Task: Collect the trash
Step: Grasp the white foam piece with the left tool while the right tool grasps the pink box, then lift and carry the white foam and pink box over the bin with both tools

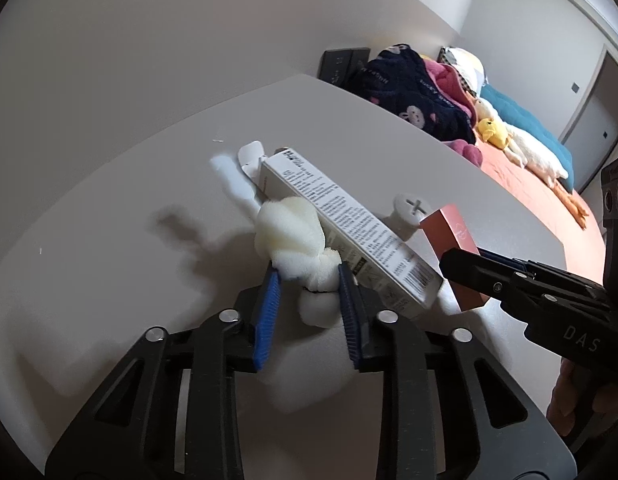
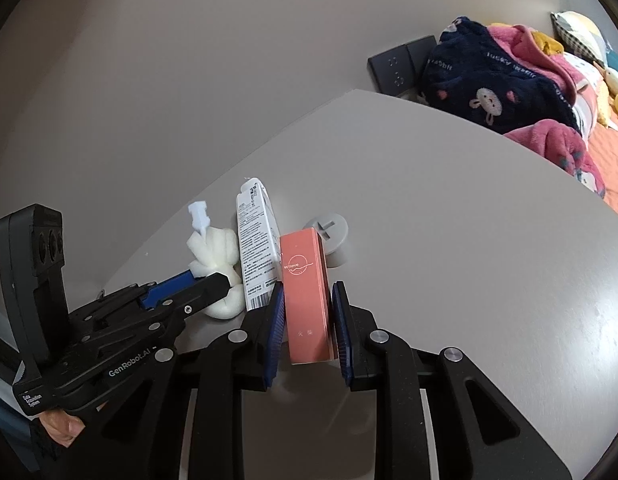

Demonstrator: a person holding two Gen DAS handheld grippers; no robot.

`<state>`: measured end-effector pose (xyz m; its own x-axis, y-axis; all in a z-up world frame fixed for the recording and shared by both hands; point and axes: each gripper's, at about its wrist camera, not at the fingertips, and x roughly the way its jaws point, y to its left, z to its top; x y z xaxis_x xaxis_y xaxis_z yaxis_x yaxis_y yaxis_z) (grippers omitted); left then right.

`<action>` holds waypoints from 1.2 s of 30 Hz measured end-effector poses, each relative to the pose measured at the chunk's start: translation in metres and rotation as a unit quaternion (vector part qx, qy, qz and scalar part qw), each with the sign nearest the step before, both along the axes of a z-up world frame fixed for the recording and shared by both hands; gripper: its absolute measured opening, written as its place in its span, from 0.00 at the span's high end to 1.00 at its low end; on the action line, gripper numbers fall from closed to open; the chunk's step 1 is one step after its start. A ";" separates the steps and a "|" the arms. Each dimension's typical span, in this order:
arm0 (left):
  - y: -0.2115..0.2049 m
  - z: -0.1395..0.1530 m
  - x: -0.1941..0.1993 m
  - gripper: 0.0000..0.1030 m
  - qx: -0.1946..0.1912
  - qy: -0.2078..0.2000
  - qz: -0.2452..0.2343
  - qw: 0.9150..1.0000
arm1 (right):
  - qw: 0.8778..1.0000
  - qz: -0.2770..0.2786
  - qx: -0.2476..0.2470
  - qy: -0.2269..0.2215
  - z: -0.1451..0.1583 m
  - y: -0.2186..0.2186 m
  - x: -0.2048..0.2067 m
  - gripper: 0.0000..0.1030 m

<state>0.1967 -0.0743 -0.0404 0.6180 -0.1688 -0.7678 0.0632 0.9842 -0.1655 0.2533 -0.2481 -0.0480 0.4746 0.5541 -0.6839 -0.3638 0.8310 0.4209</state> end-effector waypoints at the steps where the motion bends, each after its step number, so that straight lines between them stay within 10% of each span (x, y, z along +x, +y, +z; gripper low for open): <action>1: 0.000 0.001 -0.001 0.84 -0.001 0.000 0.000 1.000 | 1.000 -0.001 0.000 -0.002 0.001 -0.002 -0.002 0.76; 36: -0.063 0.046 -0.102 0.84 -0.009 -0.049 -0.065 0.997 | 0.996 -0.077 0.003 -0.054 0.060 -0.071 -0.121 0.75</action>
<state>0.0946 -0.1373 0.0059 0.6621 -0.2658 -0.7007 0.2068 0.9635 -0.1701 0.1324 -0.3188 0.0123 0.6252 0.4731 -0.6207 -0.2750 0.8778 0.3922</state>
